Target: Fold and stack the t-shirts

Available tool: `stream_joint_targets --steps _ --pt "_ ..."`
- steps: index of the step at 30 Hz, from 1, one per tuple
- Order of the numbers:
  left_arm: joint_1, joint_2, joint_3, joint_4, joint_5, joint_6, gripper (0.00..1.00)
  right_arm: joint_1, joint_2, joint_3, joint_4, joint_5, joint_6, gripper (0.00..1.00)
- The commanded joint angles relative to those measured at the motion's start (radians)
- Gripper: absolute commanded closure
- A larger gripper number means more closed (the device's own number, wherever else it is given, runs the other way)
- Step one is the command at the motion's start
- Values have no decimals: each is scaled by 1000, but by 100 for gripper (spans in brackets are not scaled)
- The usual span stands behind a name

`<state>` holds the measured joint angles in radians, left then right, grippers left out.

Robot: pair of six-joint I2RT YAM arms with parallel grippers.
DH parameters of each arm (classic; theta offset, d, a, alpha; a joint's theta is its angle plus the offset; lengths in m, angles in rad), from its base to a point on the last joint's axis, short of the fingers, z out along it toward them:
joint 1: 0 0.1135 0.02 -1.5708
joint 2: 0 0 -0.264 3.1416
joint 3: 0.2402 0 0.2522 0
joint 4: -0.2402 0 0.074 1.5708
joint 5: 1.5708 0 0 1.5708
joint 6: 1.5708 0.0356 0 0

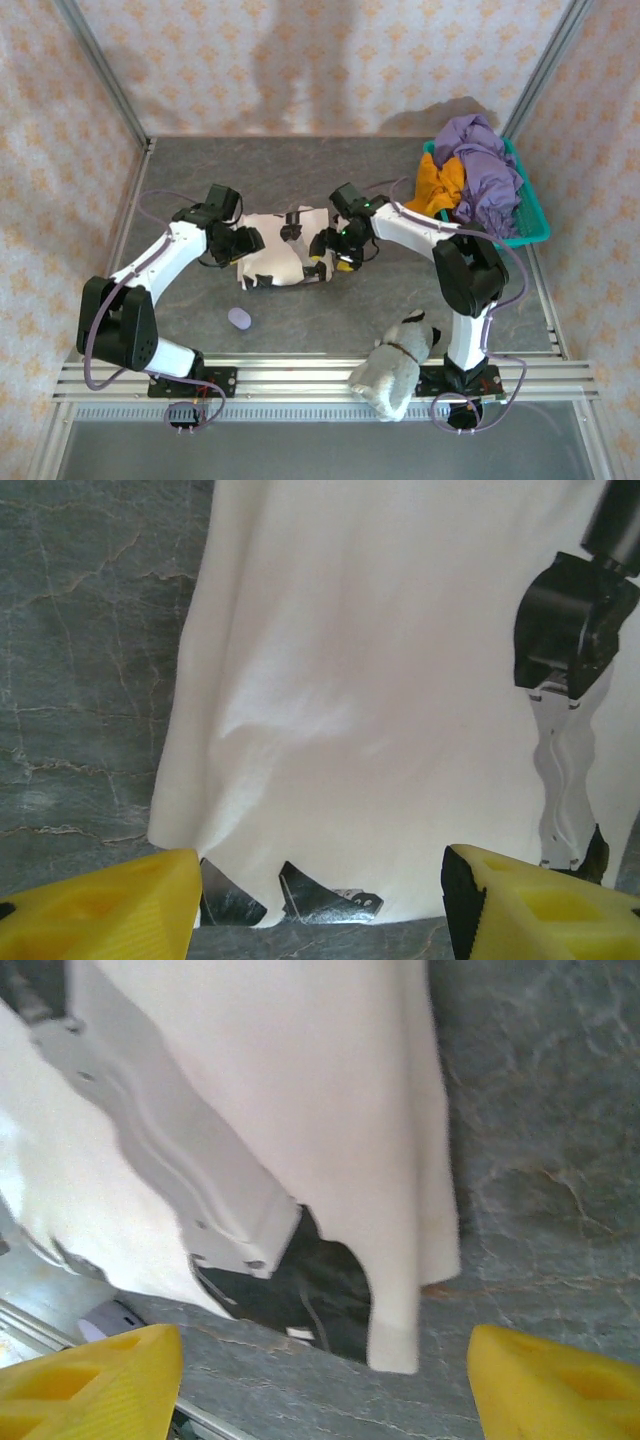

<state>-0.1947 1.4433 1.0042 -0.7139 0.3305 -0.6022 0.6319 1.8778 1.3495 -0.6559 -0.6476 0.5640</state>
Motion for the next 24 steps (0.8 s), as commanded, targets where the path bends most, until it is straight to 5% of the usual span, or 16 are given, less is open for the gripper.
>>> stream_joint_targets --steps 1,14,19,24 --pt "-1 5 21 -2 -42 -12 34 11 6 37 11 -32 -6 25" --pt "40 -8 32 -61 -49 25 34 72 192 87 56 -129 14 26" --pt "44 -28 34 -83 -62 37 34 138 165 41 88 -182 53 26" --pt "26 -32 42 -98 -94 50 34 106 28 20 97 -100 81 26"
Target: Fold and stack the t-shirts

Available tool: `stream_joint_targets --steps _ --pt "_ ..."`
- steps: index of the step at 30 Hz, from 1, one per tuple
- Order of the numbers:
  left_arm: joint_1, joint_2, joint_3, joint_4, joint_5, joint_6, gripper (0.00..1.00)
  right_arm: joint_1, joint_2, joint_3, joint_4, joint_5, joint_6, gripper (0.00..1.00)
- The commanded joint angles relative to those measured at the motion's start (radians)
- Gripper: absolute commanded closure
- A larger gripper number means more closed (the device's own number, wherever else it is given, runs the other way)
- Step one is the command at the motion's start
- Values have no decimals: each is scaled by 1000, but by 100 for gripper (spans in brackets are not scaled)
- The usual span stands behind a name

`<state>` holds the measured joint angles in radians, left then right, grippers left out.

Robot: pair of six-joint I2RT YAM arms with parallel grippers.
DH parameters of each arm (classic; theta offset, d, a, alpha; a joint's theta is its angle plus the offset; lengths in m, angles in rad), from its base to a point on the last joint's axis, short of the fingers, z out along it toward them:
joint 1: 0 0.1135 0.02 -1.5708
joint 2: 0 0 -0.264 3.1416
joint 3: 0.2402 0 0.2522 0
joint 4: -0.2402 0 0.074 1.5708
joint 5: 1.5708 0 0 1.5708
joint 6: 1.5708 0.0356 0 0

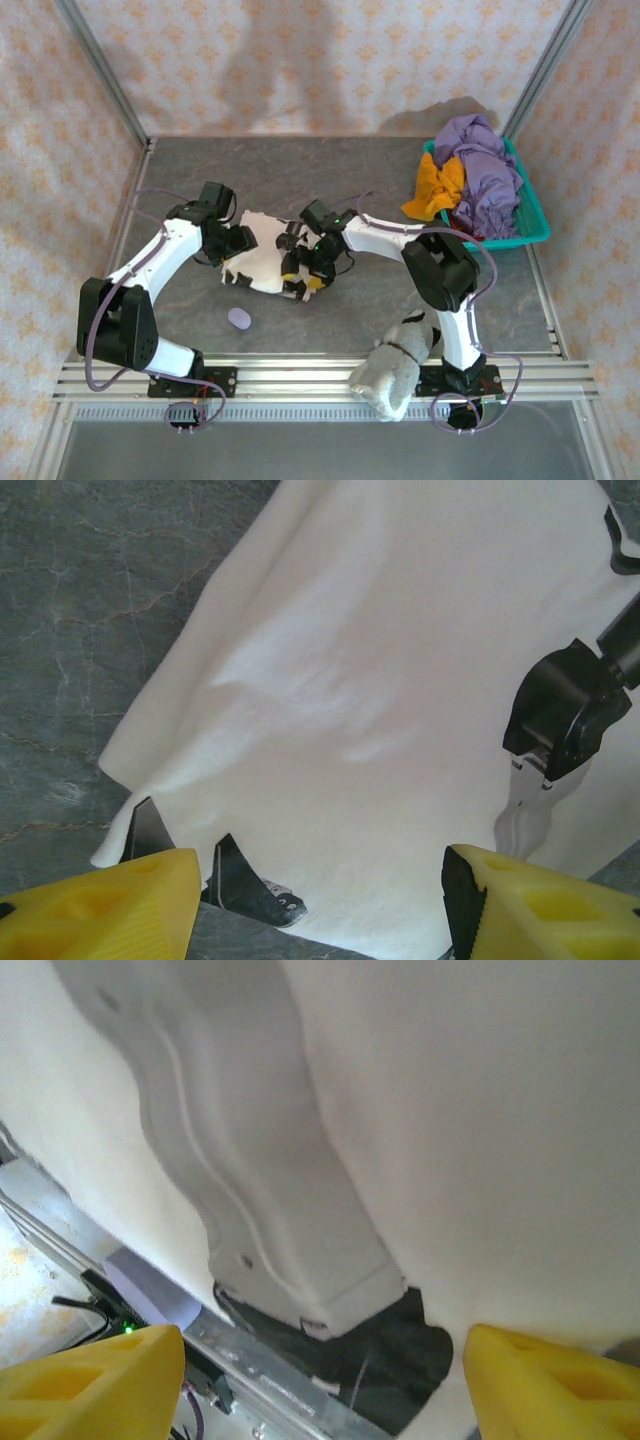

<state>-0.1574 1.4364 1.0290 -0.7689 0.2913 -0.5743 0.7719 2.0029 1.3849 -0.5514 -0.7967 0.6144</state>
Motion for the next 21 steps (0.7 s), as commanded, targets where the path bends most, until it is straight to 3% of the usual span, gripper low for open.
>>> stream_joint_targets --steps 1,7,12,15,17,21 --pt "-21 -22 19 -45 -65 52 34 -53 -128 -15 -8 65 34 26" --pt "-123 40 64 -74 -134 79 31 -172 -273 10 -127 191 -50 25" --pt "-216 147 153 -108 -189 103 28 -252 -314 -31 -196 201 -130 25" --pt "-258 249 223 -140 -231 109 16 -276 -342 -68 -200 191 -147 25" --pt "-283 312 262 -150 -249 112 1 -284 -355 -80 -203 188 -154 25" --pt "-307 410 315 -160 -272 100 1 -296 -388 -99 -210 198 -160 25"
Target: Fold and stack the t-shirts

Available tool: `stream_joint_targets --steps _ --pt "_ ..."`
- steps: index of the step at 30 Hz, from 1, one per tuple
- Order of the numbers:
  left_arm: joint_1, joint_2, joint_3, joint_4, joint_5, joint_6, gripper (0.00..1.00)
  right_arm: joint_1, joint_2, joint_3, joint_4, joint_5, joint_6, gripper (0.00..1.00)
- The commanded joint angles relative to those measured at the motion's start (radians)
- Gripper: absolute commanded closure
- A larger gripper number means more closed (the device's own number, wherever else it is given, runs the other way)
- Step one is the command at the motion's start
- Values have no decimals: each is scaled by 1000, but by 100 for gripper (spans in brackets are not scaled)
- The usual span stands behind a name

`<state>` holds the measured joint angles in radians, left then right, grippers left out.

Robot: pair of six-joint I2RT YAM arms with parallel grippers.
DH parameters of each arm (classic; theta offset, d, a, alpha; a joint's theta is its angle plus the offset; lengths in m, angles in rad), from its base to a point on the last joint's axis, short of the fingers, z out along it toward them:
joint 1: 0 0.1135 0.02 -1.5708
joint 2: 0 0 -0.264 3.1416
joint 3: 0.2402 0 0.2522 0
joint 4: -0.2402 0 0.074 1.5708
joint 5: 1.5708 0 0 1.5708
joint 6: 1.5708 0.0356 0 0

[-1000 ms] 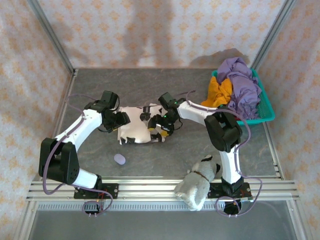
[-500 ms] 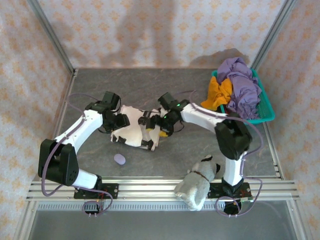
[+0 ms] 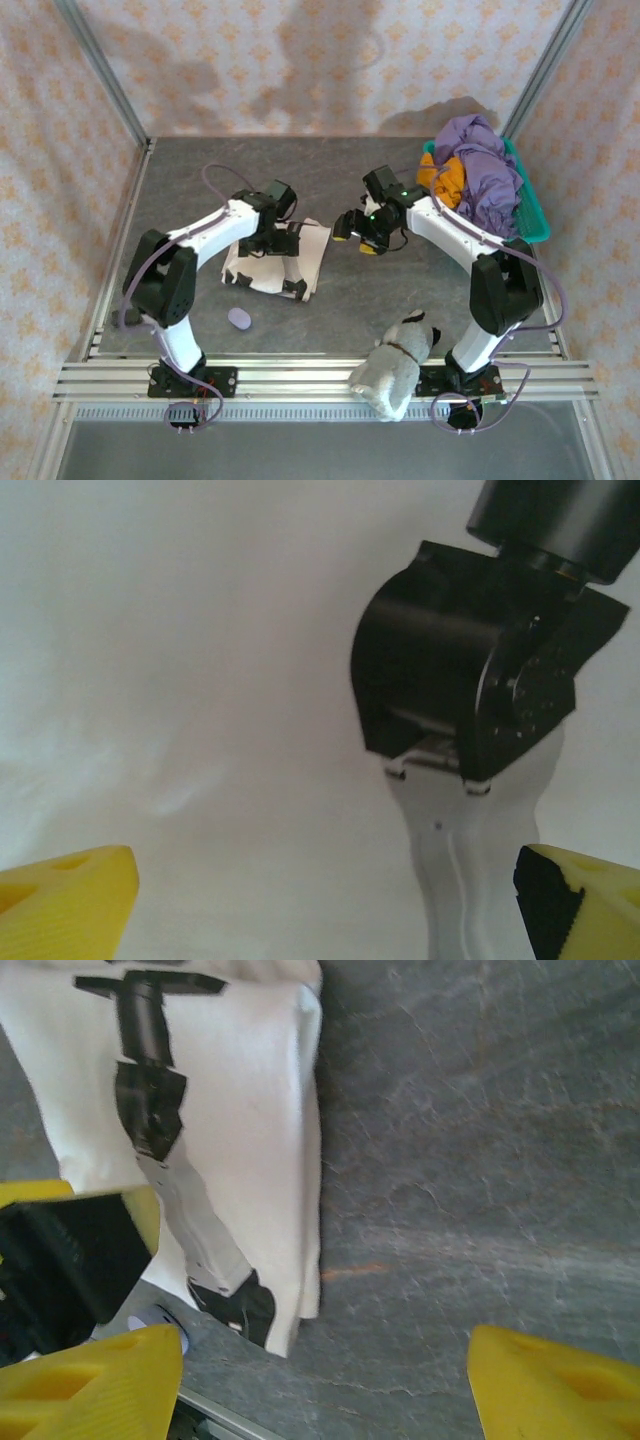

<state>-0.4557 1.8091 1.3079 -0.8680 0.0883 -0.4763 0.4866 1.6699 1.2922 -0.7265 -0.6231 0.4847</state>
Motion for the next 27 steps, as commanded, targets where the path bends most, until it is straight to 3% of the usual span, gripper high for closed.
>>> stream_joint_targets --steps 1,7,11,20,27 --pt "-8 61 43 -63 -74 -1 1 -14 -64 -11 -35 27 -30 25" --pt "0 210 101 -85 -46 42 0 -41 -103 -34 -51 23 -47 24" --pt "23 290 175 -130 -90 80 0 -55 -136 -41 -55 12 -60 22" --pt "242 372 350 -168 -123 265 0 -63 -189 -31 -102 34 -78 21" --pt "376 580 661 -292 -137 444 0 -64 -210 -3 -157 14 -113 20"
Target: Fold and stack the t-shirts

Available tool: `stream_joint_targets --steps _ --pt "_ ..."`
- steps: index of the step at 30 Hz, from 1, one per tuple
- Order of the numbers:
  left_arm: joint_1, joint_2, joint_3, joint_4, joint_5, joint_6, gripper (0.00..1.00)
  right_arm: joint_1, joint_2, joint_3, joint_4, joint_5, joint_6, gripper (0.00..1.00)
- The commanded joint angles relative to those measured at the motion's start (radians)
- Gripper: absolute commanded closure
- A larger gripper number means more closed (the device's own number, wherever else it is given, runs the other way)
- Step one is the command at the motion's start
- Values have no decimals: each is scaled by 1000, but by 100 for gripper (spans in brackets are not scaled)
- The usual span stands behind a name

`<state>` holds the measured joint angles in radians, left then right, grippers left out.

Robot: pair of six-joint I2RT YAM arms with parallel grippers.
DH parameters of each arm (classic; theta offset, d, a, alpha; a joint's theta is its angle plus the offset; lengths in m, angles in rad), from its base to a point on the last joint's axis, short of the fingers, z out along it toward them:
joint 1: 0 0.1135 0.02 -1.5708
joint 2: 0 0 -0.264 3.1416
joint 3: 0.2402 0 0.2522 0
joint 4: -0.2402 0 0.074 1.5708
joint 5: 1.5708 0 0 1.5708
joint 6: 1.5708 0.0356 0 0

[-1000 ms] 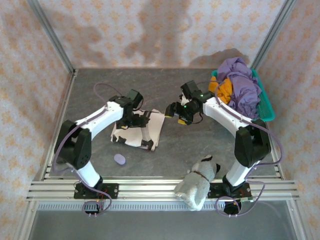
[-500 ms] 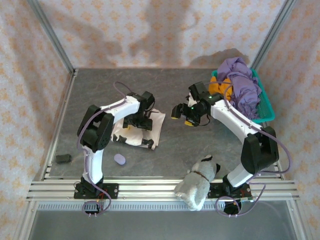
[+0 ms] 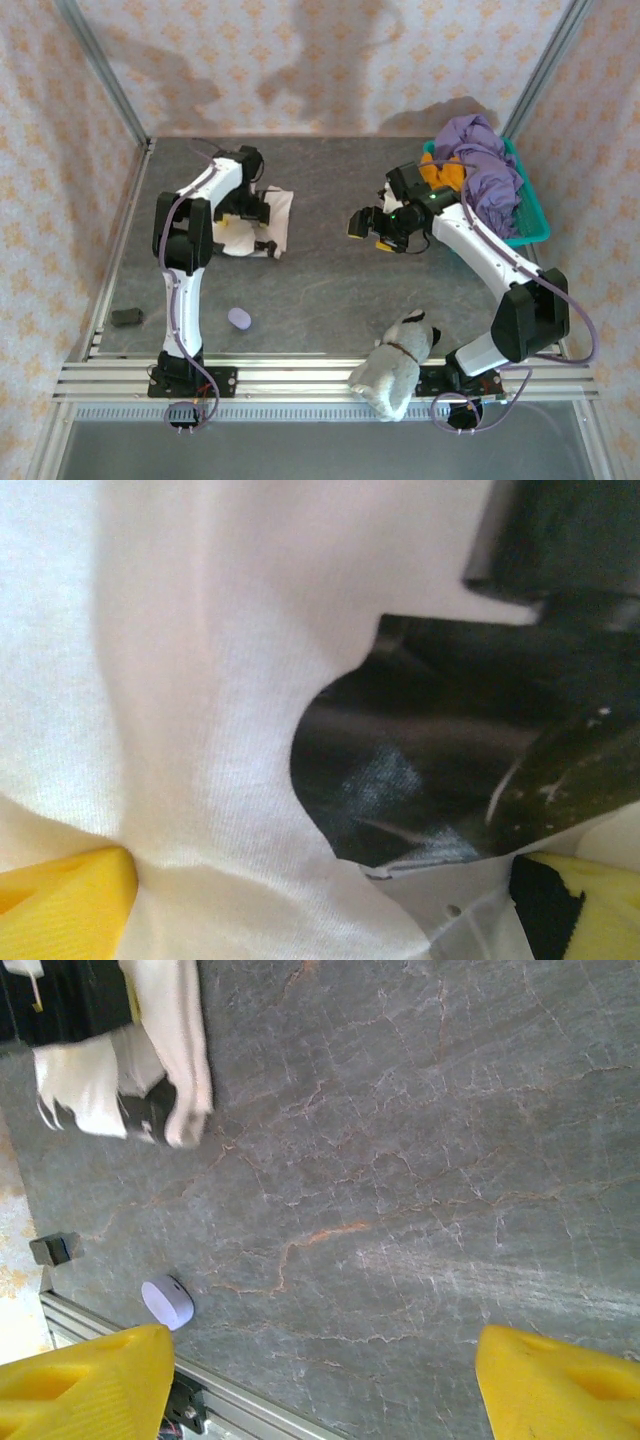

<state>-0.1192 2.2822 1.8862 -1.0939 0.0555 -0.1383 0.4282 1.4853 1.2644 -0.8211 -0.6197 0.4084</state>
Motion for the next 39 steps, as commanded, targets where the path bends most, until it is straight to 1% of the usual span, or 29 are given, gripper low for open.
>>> stream_joint_targets --steps 1,2,4,6,8,11,13,14,15,16,17,19,22,26,27,29,34,39 --pt "59 134 129 -82 -103 115 0 -8 -23 31 -74 11 -41 19" --pt "79 160 175 -93 -98 131 0 -8 -19 40 -85 6 -44 19" --pt "116 210 259 -113 -132 147 0 -8 -8 56 -100 -1 -45 18" --pt "155 258 357 -146 -103 160 0 -8 15 86 -118 -10 -42 18" --pt "184 300 443 -166 -99 169 0 -8 42 119 -134 -22 -41 16" --pt "221 370 561 -186 -88 207 0 -8 92 176 -169 -38 -45 14" --pt "239 415 627 -195 -102 248 2 -8 125 215 -197 -41 -51 13" --pt "248 432 656 -200 -106 267 4 -8 142 233 -208 -46 -54 13" --pt "259 443 679 -199 -110 286 3 -8 157 251 -217 -48 -57 12" --pt "268 449 691 -194 -110 304 5 -8 170 263 -223 -48 -60 12" --pt "277 448 696 -180 -118 315 1 -8 184 275 -229 -51 -62 11" --pt "297 442 697 -150 -117 327 0 -7 212 297 -236 -53 -66 10" --pt "320 443 721 -132 -79 333 0 -8 254 340 -259 -66 -65 8" --pt "331 434 720 -73 -140 337 0 -8 284 372 -252 -78 -51 7" --pt "336 434 720 -54 -141 328 0 -8 293 380 -255 -83 -52 7" --pt "353 441 735 -26 -99 304 0 -7 311 400 -273 -82 -63 7" --pt "373 454 761 31 -67 234 0 -8 344 450 -298 -75 -66 7" --pt "381 469 806 37 -25 267 0 -9 363 477 -305 -81 -66 6"
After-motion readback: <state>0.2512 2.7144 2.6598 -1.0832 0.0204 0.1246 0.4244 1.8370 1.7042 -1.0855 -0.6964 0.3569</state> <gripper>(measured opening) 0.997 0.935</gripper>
